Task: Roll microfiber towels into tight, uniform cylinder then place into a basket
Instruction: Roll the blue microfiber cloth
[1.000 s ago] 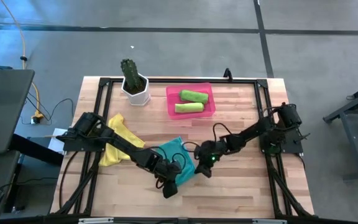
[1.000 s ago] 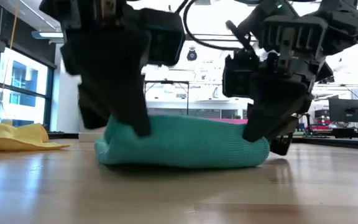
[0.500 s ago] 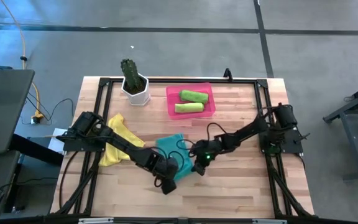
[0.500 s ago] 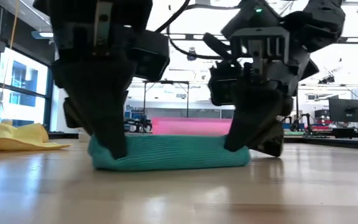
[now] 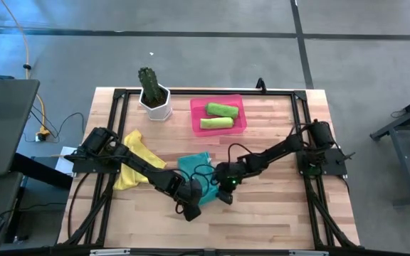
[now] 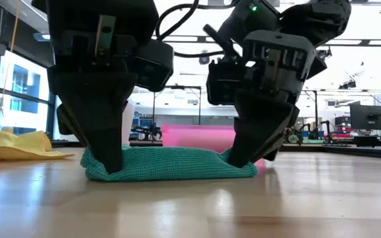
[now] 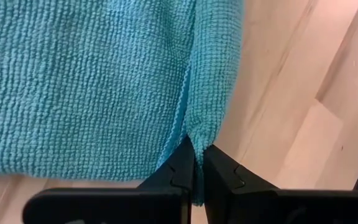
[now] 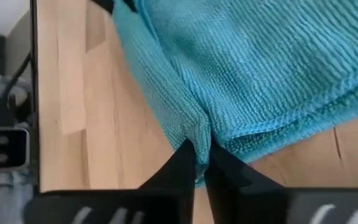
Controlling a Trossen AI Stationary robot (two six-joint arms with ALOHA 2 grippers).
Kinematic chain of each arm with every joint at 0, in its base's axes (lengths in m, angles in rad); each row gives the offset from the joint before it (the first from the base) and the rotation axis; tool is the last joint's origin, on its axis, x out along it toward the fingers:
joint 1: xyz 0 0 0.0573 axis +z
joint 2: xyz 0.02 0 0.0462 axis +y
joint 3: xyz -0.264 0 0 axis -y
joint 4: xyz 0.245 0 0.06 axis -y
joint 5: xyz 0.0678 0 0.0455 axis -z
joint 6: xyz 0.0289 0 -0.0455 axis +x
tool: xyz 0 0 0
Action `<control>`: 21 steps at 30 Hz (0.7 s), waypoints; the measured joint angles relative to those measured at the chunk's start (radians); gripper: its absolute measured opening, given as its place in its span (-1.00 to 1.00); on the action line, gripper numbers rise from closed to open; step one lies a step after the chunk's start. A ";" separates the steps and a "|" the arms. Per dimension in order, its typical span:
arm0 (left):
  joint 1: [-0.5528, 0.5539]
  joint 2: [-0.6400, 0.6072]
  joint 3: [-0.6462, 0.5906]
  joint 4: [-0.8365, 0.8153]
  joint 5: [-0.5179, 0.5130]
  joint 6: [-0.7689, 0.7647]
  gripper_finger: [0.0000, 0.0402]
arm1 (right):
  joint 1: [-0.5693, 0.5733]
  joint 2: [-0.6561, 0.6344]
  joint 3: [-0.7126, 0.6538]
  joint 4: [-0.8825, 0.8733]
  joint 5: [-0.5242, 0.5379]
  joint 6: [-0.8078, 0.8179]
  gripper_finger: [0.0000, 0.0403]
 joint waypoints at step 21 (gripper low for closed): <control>0.009 0.000 0.000 -0.006 0.037 -0.008 -0.96 | 0.149 -0.152 0.084 -0.188 0.214 -0.838 -0.30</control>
